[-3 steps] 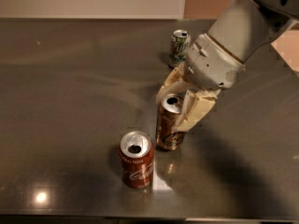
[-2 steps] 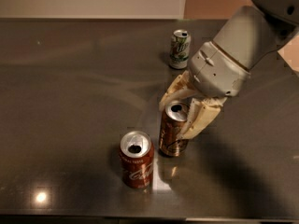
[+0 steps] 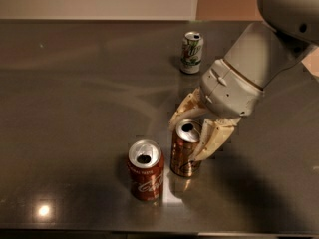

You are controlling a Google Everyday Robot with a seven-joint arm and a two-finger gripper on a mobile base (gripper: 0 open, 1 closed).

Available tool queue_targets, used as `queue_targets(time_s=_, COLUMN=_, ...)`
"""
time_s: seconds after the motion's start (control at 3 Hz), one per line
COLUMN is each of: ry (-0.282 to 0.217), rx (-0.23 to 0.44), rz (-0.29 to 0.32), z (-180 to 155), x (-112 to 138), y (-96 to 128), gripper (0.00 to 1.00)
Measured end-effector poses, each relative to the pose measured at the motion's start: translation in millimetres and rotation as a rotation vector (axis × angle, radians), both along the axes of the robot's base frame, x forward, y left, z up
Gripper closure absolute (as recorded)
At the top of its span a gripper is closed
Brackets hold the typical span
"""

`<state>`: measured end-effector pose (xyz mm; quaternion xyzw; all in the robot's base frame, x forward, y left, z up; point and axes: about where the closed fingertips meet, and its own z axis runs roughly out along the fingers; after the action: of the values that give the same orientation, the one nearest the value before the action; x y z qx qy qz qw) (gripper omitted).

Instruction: Move orange can near coke can

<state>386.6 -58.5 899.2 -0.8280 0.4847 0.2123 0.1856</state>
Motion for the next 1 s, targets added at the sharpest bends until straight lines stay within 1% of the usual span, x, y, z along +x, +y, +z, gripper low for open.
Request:
queue_targets(time_s=0.67, ry=0.000, rx=-0.006, rz=0.005, z=-3.1, x=-1.9, y=-0.6, gripper=0.11)
queue_targets(time_s=1.0, ry=-0.007, rx=-0.004, rz=0.003, z=-2.6, x=-0.6, y=1.4, gripper=0.00)
